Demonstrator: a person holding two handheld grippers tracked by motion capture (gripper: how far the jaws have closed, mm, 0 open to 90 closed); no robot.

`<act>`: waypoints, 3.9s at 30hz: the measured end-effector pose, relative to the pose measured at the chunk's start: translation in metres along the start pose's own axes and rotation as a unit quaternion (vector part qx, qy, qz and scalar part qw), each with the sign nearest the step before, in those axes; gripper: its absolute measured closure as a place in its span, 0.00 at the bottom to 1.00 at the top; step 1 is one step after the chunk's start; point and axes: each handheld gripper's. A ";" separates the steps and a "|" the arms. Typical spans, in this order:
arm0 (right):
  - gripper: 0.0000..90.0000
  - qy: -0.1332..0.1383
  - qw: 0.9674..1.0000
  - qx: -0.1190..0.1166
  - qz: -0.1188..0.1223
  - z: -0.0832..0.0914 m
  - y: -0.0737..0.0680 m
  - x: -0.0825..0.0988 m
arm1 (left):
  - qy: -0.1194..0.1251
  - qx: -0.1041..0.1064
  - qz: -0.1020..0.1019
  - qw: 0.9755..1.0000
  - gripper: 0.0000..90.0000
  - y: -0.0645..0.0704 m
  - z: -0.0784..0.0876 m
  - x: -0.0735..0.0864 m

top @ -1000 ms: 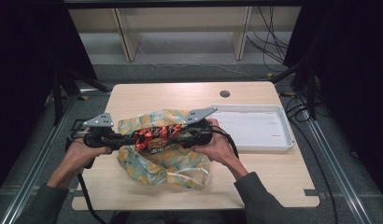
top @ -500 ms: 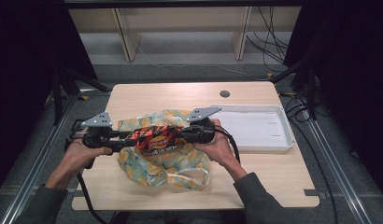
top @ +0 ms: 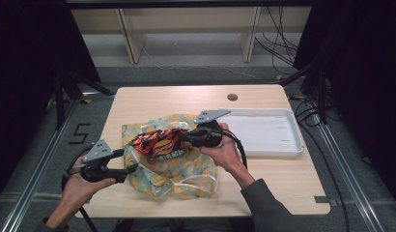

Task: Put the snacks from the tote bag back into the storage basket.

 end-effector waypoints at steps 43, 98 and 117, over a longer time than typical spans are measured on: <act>1.00 0.048 0.998 -0.046 -0.021 0.041 -0.024 -0.097 | -0.074 -0.018 0.020 0.997 0.24 0.006 -0.018 0.057; 1.00 0.034 0.979 0.159 -0.123 0.150 0.123 -0.021 | -0.070 -0.028 0.038 0.996 0.24 -0.002 -0.015 0.060; 1.00 0.020 0.973 0.160 -0.167 0.144 0.126 0.019 | -0.083 -0.026 0.031 0.996 0.24 -0.004 -0.015 0.062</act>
Point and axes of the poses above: each handheld gripper's, and its own axes: z roughly backward along the jaws, x roughly out of its underside, y roughly to its right, and after that the axes turned 14 degrees about x, right-handed
